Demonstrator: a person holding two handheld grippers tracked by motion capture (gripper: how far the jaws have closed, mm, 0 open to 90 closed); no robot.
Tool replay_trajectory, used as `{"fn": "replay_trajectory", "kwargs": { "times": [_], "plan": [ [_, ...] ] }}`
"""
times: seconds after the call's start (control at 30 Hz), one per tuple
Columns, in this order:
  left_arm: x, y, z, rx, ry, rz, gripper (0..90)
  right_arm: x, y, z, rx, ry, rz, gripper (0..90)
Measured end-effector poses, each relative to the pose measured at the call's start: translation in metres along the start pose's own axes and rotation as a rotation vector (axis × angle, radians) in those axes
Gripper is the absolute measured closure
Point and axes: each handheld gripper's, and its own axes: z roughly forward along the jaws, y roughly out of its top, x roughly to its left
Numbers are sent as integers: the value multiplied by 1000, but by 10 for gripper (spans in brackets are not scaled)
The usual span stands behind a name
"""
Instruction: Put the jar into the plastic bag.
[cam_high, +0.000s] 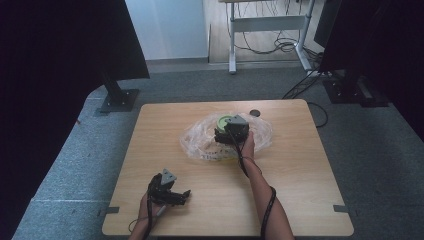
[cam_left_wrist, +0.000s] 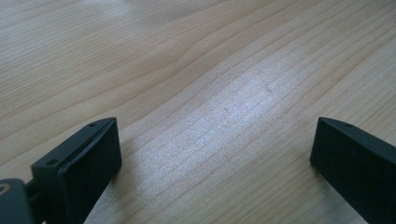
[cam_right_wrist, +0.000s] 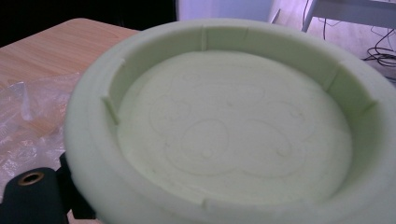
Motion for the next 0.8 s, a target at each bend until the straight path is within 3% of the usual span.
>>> {"fn": "replay_trajectory", "kwargs": {
  "times": [0.2,0.4,0.8],
  "plan": [
    [0,0,0,0,-1,-1,16,0,0,0,5,-2,-8,100],
    [0,0,0,1,-1,-1,15,2,2,-2,-18,-33,19,0],
    [0,0,0,1,-2,-2,15,1,5,-18,-49,3,24,0]
  ]
}}
